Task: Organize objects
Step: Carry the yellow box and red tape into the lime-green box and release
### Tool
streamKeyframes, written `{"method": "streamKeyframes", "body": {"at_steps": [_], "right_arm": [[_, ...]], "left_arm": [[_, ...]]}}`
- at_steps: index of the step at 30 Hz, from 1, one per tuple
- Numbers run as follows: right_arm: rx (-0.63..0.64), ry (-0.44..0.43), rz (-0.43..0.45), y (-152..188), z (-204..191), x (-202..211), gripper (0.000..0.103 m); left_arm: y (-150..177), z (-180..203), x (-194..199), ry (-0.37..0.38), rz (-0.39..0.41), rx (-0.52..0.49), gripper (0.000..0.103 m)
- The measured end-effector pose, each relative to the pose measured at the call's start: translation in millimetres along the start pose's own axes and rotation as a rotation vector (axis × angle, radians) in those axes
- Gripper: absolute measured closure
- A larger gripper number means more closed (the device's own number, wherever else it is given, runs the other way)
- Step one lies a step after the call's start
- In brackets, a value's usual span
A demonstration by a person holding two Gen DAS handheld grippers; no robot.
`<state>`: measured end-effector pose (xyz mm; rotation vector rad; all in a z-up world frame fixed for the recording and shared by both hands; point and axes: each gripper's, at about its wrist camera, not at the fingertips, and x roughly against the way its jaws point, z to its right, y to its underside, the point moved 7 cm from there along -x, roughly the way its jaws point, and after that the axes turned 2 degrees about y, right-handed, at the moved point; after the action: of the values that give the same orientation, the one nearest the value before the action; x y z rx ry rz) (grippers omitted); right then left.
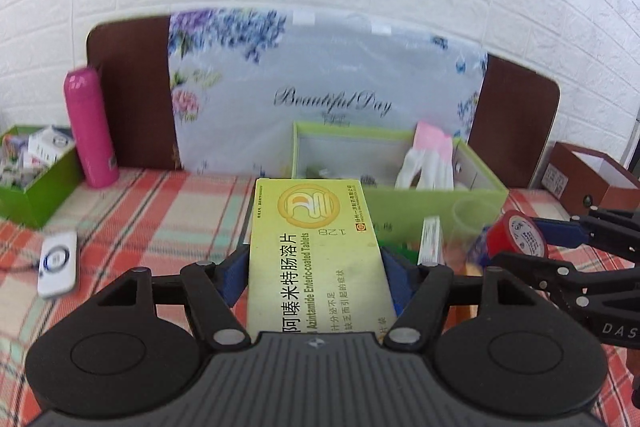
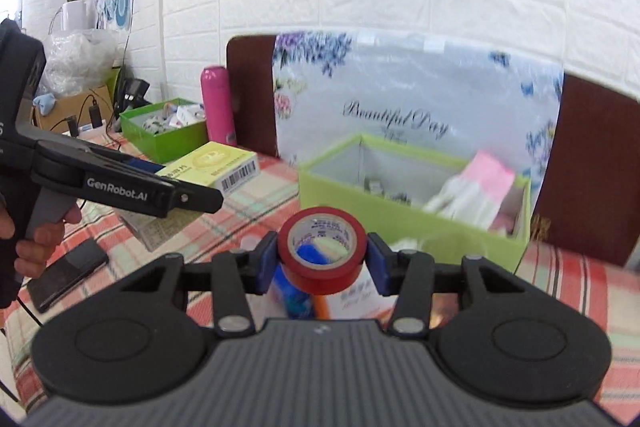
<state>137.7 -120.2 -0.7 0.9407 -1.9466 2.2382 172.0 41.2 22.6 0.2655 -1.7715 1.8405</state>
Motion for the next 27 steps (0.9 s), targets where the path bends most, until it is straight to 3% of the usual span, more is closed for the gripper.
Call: {"method": "streamKeyframes", "body": {"at_steps": [6, 12, 23, 24, 25, 26, 27], "right_arm": [[0.001, 0.061, 0.041, -36.9, 31.3, -29.5, 0.057], [0.032, 0.106, 0.011, -52.1, 59.6, -83.5, 0.057], [0.052, 0.163, -0.113, -40.8, 96.1, -175.0, 0.057], [0.053, 0.153, -0.134, -37.5, 96.9, -181.9, 0.053], [0.055, 0.15, -0.15, -34.3, 97.1, -186.5, 0.04], [0.062, 0.16, -0.152, -31.5, 97.0, -188.1, 0.028], [0.081, 0.169, -0.142, -29.0, 96.3, -187.0, 0.025]], "left_arm": [[-49.3, 6.2, -29.3, 0.038, 0.036, -0.018, 0.031], [-84.5, 14.4, -89.7, 0.089, 0.003, 0.009, 0.031], [-90.3, 13.9, -184.5, 0.042, -0.038, 0.015, 0.029], [-88.8, 12.2, -188.0, 0.034, -0.04, 0.021, 0.019], [-86.9, 9.6, -190.2, 0.015, -0.051, 0.024, 0.016], [-85.7, 6.6, -190.2, -0.005, -0.054, 0.026, 0.016], [-84.4, 3.7, -188.4, -0.012, -0.051, 0.025, 0.016]]}}
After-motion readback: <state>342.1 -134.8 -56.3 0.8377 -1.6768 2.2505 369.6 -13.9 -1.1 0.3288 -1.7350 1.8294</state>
